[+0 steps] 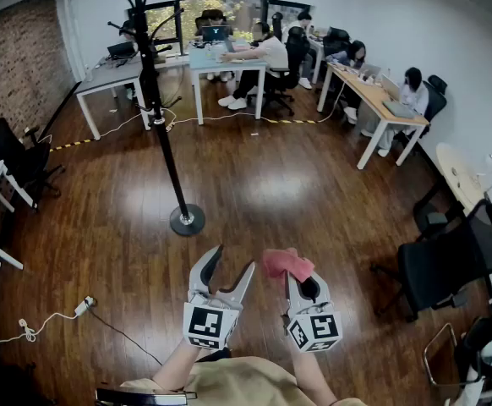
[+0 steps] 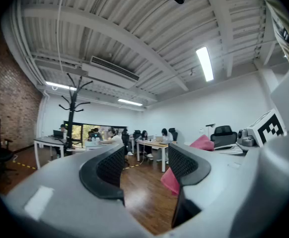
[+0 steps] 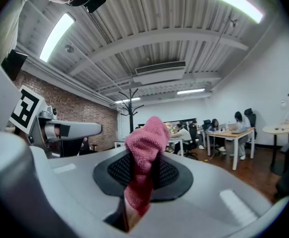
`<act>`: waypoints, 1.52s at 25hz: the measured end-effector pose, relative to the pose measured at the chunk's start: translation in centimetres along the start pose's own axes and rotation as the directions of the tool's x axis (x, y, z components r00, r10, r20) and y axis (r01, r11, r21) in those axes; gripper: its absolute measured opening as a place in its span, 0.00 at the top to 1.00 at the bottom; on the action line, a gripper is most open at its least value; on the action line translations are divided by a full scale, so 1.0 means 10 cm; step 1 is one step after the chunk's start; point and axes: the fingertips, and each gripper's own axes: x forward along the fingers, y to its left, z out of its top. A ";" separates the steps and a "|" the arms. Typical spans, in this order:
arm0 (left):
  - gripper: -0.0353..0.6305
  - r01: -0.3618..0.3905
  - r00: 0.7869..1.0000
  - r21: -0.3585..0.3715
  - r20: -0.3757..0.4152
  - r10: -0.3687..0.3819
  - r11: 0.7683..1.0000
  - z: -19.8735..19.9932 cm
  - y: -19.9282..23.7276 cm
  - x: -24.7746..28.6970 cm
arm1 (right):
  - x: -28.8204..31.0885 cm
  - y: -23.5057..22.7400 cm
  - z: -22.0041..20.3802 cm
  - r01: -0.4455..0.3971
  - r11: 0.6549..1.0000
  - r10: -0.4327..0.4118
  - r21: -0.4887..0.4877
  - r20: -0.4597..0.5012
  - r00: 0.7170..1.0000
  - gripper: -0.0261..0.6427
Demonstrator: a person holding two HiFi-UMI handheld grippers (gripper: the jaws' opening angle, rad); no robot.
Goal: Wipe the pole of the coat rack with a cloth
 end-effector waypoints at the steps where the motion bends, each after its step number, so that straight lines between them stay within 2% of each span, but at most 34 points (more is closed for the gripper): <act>1: 0.54 -0.029 1.000 0.001 -0.005 0.029 1.000 -0.03 0.30 -0.06 | 0.20 0.19 0.00 -0.021 1.000 0.021 -0.001 0.003 1.000 0.87; 5: 0.54 -0.145 0.989 -0.005 -0.022 0.145 0.989 -0.13 1.33 -0.35 | 0.92 0.89 -0.04 -0.108 0.994 0.108 -0.009 -0.001 0.994 0.87; 9: 0.54 -0.266 0.963 -0.023 -0.044 0.265 0.964 -0.32 2.13 -0.63 | 1.62 1.50 -0.19 -0.241 0.970 0.241 -0.026 -0.031 0.970 0.87; 12: 0.54 -0.334 0.942 -0.046 -0.052 0.331 0.942 -0.43 2.56 -0.64 | 2.01 1.76 -0.26 -0.317 0.947 0.315 -0.046 -0.050 0.948 0.87; 15: 0.54 -0.374 0.927 -0.037 -0.039 0.373 0.927 -0.49 2.91 -0.51 | 2.35 1.83 -0.33 -0.354 0.934 0.351 -0.056 -0.058 0.935 0.87; 19: 0.54 -0.389 0.921 -0.046 -0.046 0.387 0.920 -0.66 3.43 -0.18 | 3.00 1.79 -0.56 -0.351 0.936 0.348 -0.034 -0.073 0.935 0.87; 22: 0.54 -0.383 0.924 -0.058 -0.044 0.381 0.922 -0.79 3.85 0.13 | 3.57 1.73 -0.71 -0.338 0.941 0.335 -0.025 -0.074 0.939 0.87; 26: 0.54 -0.377 0.926 -0.069 -0.047 0.374 0.924 -0.89 4.42 0.78 | 4.44 1.54 -0.82 -0.335 0.942 0.333 -0.020 -0.073 0.940 0.87; 32: 0.53 -0.364 0.931 -0.044 -0.051 0.362 0.930 -0.95 5.18 1.72 | 5.66 1.30 -0.86 -0.332 0.942 0.328 -0.047 -0.074 0.942 0.87; 38: 0.53 -0.332 0.941 -0.052 -0.083 0.327 0.942 -1.09 5.74 2.09 | 6.38 1.25 -0.86 -0.292 0.953 0.288 -0.084 -0.056 0.956 0.87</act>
